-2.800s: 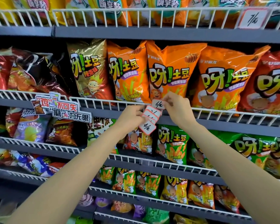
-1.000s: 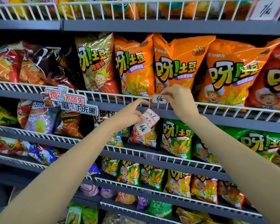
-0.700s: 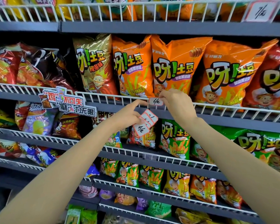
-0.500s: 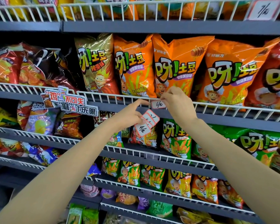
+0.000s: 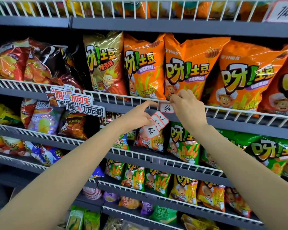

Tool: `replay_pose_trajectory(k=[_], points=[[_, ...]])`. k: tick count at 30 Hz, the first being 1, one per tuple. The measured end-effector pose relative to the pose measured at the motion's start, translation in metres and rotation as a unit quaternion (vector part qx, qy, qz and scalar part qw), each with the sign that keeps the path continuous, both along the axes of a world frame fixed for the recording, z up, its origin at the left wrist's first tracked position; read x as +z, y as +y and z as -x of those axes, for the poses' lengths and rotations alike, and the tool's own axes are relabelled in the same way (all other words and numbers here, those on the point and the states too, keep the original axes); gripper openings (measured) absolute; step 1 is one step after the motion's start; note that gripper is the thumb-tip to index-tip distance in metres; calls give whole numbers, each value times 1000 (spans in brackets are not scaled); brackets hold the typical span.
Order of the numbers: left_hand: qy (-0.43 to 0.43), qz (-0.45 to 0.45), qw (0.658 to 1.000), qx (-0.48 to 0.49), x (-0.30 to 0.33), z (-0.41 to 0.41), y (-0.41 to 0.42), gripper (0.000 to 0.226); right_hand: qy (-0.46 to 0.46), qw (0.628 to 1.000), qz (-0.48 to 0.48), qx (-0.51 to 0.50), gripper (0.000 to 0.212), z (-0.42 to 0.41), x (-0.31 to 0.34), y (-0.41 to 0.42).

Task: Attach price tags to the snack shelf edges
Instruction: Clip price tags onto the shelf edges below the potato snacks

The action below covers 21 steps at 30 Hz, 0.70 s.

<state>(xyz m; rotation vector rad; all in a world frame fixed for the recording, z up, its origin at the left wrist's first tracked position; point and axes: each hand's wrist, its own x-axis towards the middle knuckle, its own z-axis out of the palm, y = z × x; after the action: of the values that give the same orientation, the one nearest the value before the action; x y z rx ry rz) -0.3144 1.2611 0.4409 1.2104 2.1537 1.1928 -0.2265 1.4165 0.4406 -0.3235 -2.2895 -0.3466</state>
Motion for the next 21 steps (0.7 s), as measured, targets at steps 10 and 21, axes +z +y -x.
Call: replay_pose_trajectory(k=[10,21], points=[[24,-19,999,10,-1,1,-2,57,-4,988,150,37,19,-1,8,-4],[-15,-203,974,101,-1,5,-35,16,4,915,366,169,18,-8,16,-62]])
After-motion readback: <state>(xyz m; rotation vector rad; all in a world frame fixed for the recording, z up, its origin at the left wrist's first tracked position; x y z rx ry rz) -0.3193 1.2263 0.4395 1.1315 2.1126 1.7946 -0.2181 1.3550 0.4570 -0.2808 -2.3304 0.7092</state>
